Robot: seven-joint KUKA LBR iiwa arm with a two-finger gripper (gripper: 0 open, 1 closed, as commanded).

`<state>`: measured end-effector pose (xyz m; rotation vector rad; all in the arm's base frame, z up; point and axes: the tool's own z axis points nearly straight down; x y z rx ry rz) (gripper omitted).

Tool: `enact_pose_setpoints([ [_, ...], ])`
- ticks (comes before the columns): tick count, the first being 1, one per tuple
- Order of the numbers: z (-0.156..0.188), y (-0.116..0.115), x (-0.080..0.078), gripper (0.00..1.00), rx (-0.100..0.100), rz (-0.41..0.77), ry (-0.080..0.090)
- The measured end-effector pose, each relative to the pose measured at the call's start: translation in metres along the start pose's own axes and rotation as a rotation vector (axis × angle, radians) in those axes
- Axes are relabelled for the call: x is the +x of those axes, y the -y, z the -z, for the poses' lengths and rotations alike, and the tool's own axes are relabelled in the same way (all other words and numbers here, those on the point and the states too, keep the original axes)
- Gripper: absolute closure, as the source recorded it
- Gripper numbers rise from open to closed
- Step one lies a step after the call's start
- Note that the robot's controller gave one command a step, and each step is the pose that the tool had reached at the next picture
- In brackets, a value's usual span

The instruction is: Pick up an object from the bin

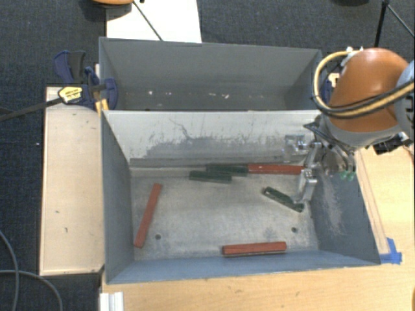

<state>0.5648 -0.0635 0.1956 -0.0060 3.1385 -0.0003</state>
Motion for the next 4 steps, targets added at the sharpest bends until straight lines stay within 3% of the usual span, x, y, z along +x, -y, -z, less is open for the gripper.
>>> enact_pose_setpoints([
  [1, -0.051, 0.005, 0.012, 0.00, 0.000, -0.050, 0.006],
  [2, -0.118, 0.014, 0.008, 1.00, 0.000, 0.061, 0.000],
  [3, -0.118, 0.014, 0.008, 0.00, 0.000, 0.062, 0.000],
  [4, -0.118, 0.014, 0.008, 1.00, 0.000, 0.063, 0.000],
])
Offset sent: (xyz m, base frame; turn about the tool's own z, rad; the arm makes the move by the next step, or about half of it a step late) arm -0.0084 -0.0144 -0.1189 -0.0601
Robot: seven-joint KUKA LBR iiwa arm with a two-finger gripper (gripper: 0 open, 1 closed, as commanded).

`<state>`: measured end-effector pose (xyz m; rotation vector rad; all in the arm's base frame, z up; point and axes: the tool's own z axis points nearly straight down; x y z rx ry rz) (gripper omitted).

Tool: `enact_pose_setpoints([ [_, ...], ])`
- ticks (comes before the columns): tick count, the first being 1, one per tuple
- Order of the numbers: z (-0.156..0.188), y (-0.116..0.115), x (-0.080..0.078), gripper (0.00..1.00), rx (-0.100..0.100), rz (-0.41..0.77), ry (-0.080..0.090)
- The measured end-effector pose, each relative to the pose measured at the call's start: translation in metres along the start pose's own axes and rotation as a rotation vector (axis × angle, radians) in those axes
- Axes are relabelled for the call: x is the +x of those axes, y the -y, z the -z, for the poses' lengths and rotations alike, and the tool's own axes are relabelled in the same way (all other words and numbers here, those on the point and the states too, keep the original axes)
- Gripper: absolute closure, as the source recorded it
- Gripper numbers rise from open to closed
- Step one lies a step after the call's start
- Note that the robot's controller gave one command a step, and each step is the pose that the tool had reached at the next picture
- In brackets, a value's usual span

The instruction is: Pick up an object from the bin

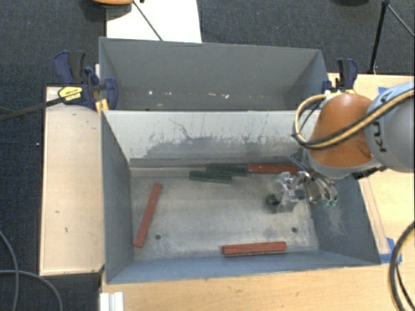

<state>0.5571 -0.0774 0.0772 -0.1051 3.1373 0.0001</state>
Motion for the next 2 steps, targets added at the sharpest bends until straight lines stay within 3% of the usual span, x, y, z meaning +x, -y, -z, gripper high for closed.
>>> enact_pose_setpoints([
  [1, 0.000, 0.000, 0.000, 1.00, 0.000, 0.000, 0.000],
  [2, 0.086, -0.002, -0.024, 1.00, 0.000, -0.033, 0.000],
])
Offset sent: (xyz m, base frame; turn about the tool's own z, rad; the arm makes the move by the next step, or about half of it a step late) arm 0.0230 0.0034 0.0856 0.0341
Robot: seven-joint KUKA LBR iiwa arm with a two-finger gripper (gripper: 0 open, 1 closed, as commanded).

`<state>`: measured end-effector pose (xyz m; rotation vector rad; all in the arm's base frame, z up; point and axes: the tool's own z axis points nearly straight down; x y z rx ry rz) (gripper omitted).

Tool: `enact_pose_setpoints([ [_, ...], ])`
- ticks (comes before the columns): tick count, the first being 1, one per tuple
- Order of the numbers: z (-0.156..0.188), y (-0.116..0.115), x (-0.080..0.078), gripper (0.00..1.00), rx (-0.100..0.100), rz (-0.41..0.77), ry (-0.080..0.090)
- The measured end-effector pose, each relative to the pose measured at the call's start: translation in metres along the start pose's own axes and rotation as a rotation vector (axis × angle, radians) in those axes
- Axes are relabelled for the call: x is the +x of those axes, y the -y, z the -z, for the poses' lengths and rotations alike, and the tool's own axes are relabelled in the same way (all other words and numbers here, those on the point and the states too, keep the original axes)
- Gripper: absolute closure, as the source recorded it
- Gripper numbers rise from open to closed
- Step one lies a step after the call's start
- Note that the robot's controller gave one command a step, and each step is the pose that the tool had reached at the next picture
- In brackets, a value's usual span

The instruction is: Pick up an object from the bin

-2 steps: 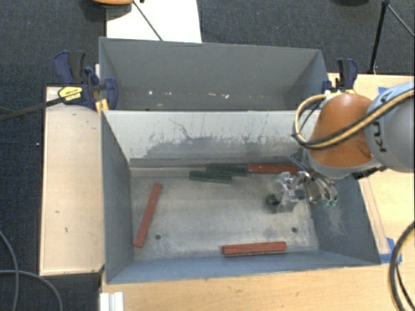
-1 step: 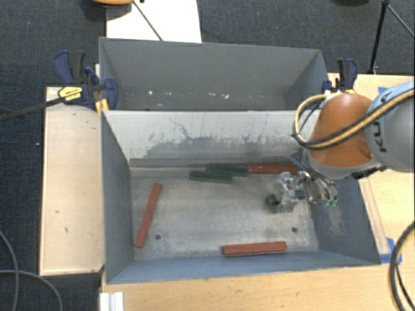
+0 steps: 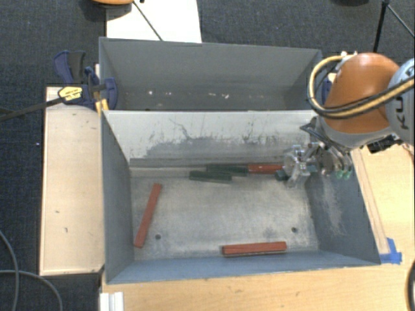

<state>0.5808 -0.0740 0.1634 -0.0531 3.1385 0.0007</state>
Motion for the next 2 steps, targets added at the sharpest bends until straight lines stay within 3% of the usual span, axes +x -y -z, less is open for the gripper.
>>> enact_pose_setpoints([
  [1, 0.000, 0.000, 0.000, 1.00, 0.000, 0.000, 0.000],
  [2, 0.038, 0.004, -0.004, 1.00, 0.000, -0.009, -0.002],
])
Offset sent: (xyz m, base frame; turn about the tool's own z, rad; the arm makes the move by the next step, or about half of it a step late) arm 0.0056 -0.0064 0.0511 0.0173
